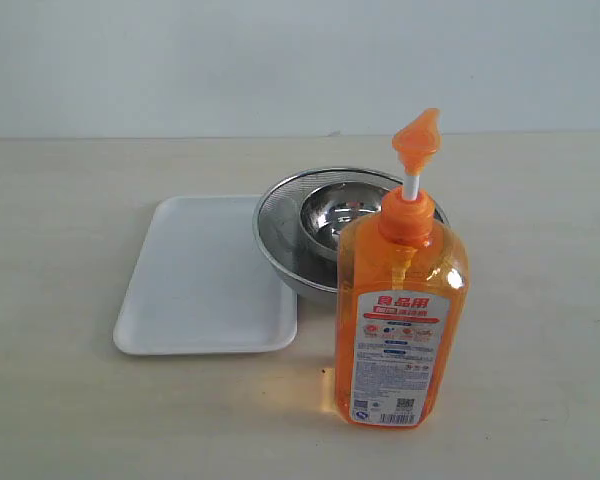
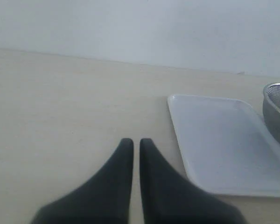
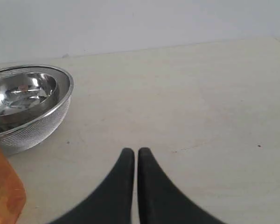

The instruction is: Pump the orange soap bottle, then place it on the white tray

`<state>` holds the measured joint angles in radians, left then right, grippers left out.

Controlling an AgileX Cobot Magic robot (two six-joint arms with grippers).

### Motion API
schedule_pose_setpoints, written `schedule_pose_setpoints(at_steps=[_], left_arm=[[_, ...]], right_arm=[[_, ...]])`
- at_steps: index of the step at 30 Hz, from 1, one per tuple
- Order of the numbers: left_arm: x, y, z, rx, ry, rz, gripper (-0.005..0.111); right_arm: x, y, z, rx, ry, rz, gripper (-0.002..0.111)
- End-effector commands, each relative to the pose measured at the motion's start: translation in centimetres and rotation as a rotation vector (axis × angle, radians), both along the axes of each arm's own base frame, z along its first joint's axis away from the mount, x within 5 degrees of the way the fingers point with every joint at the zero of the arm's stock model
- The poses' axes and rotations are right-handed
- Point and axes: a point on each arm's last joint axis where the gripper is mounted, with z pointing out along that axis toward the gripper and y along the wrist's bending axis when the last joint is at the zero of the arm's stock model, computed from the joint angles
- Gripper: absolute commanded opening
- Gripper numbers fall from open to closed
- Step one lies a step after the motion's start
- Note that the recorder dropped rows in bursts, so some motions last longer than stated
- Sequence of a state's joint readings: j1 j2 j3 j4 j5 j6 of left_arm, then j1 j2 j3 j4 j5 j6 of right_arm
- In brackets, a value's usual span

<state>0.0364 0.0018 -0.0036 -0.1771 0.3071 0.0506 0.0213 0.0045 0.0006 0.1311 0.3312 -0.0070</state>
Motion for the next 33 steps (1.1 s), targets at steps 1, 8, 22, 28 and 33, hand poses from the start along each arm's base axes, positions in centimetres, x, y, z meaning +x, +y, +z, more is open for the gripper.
schedule_pose_setpoints(at_steps=[1,8,22,28,33], left_arm=[[0.0,0.0,0.0,-0.003,-0.01,0.006,0.005],[0.0,0.0,0.0,-0.003,-0.01,0.006,0.005],[0.0,0.0,0.0,-0.003,-0.01,0.006,0.005],[0.0,0.0,0.0,-0.003,-0.01,0.006,0.005],[0.0,0.0,0.0,-0.003,-0.01,0.006,0.005]], right_arm=[[0.0,-0.1,0.3,-0.008,-0.036,-0.01,0.0],[0.3,-0.3,2.4,-0.002,-0.265,-0.039,0.0],[0.5,-0.2,10.7,-0.028,-0.279,-0.017,0.0],[4.7,0.1,14.0,-0.034,-0.007,0.011,0.0],[6.7,0.1,14.8,-0.007,-0.052,-0.003,0.0]])
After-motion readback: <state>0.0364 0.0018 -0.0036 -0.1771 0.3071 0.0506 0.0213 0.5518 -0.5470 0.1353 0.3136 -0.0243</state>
